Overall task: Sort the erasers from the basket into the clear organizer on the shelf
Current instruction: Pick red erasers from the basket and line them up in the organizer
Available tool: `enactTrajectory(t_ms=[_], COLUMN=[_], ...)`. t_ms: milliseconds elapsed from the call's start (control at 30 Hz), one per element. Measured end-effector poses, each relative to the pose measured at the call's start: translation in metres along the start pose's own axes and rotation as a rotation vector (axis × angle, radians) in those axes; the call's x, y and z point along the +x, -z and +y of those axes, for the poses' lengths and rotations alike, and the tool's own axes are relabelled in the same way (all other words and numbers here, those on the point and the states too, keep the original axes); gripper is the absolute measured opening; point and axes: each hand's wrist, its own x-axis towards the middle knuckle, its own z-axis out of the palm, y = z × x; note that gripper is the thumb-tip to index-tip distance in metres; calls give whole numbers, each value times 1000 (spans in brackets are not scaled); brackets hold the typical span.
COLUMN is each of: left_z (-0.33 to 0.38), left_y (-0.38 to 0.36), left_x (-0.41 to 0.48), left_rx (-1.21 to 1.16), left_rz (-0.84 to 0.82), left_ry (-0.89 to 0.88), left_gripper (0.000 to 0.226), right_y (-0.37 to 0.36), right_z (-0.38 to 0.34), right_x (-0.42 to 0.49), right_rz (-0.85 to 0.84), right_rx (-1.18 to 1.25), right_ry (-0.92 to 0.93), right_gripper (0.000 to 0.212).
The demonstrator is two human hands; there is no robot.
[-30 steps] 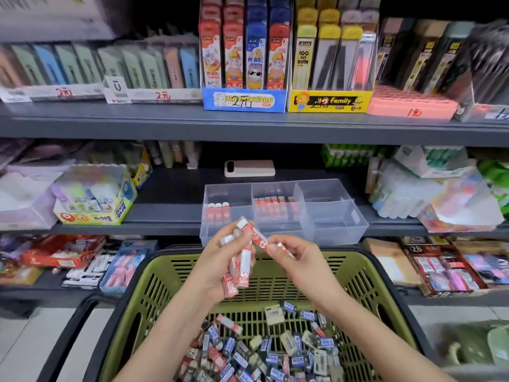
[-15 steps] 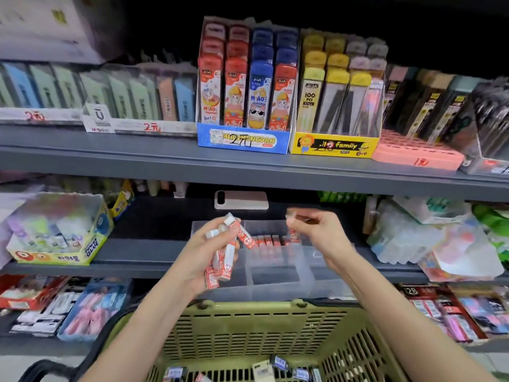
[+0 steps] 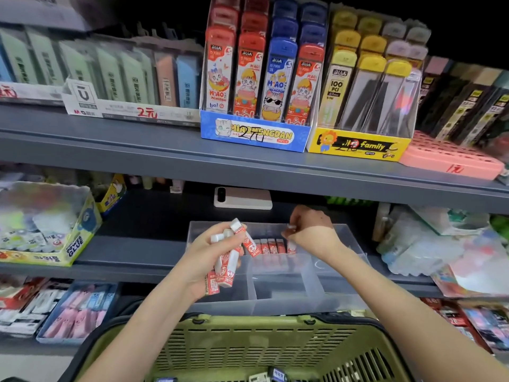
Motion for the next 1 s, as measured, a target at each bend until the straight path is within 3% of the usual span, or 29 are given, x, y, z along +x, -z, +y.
enactTrajectory(t_ms=[167,433,633,800,1000], left_z=[-5,-6,-2,-2,-2], left_y=[6,9,8,8,8], left_x=[0,1,5,6,7], left_rx=[-41,-60,-61,-50,-41], left_rz=[-14,-18,3,22,29], left_ry=[27,32,42,44,51], left_gripper=[48,52,44,45,47], right_y=[-5,3,2,-5,-7], right_z=[-6,4,2,8,14], right_x=[7,7,6,9,9], right_rz=[-9,-73,-115,-132,-70], right_rx=[-87,81,-96,-528,-493], right_ry=[64,58,135,387,303], right_gripper=[17,21,23,27,21])
